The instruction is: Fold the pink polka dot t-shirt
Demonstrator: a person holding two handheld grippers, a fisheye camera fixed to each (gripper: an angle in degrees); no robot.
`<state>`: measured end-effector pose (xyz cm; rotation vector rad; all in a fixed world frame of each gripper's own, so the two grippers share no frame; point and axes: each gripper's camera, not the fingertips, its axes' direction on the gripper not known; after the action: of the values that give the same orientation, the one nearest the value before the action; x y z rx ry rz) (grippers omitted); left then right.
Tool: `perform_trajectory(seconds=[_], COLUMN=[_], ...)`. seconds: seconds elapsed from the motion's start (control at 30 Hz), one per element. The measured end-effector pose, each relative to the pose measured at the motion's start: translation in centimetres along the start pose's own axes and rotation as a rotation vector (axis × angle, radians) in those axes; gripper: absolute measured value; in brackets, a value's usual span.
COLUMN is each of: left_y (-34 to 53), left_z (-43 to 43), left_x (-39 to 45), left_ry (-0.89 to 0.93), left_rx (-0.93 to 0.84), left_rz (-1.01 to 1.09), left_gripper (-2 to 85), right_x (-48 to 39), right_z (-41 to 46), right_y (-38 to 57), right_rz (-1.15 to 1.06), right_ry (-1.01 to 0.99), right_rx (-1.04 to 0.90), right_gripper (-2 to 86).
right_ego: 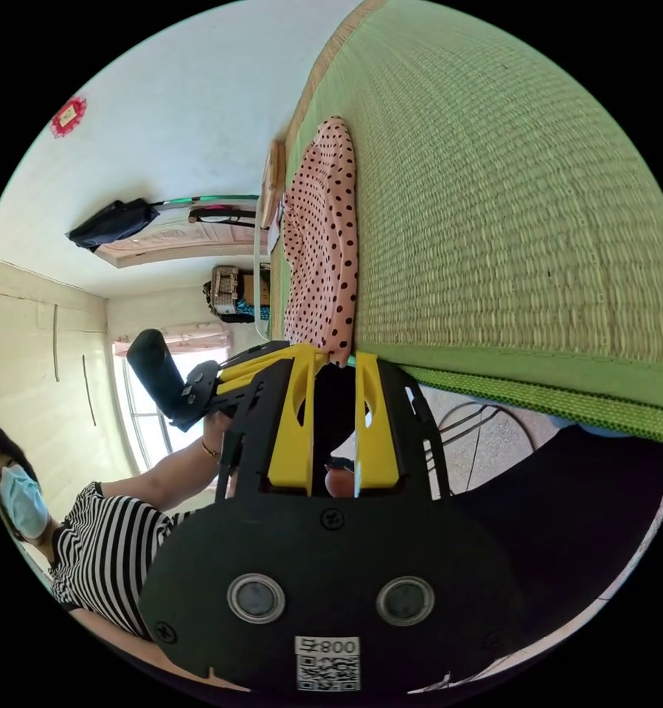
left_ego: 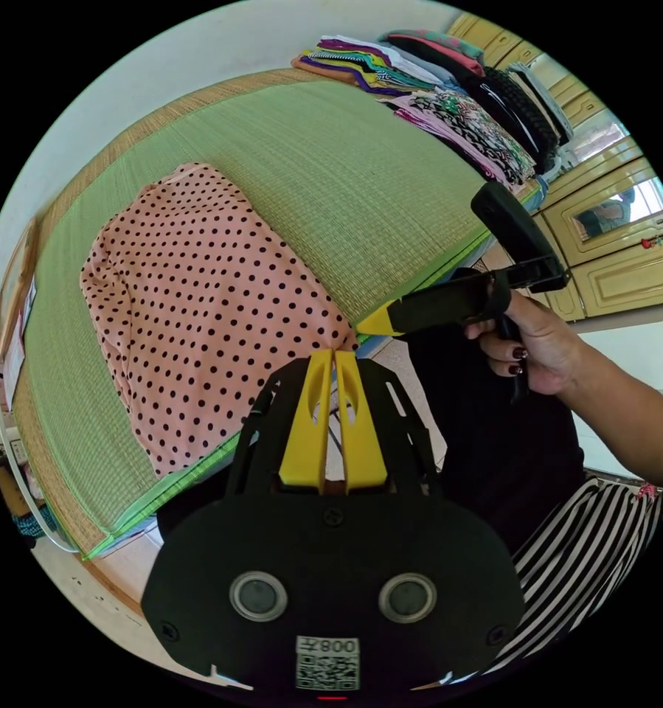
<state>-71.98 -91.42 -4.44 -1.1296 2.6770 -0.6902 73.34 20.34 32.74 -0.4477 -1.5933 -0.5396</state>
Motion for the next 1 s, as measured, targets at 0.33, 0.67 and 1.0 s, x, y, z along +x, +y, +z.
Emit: perform_trajectory(seconds=[0.33, 0.67, 1.0], left_y=[0.3, 1.6, 6.4], left_z=[-2.0, -7.0, -14.8], left_x=[-3.2, -7.7, -15.8], left_ry=[0.026, 0.035, 0.142], left_rx=[0.023, 0.038, 0.115], left_rz=[-0.002, -0.01, -0.153], left_gripper=[0.3, 0.3, 0.3], right_x=[0.3, 0.0, -0.3], right_z=[0.7, 5.0, 11.7], right_y=[1.0, 2.7, 5.7], right_rz=[0.047, 0.06, 0.069], right_ry=[-0.065, -0.117, -0.118], right_rx=[0.012, 0.007, 0.016], right_gripper=[8.1, 6.1, 1.7])
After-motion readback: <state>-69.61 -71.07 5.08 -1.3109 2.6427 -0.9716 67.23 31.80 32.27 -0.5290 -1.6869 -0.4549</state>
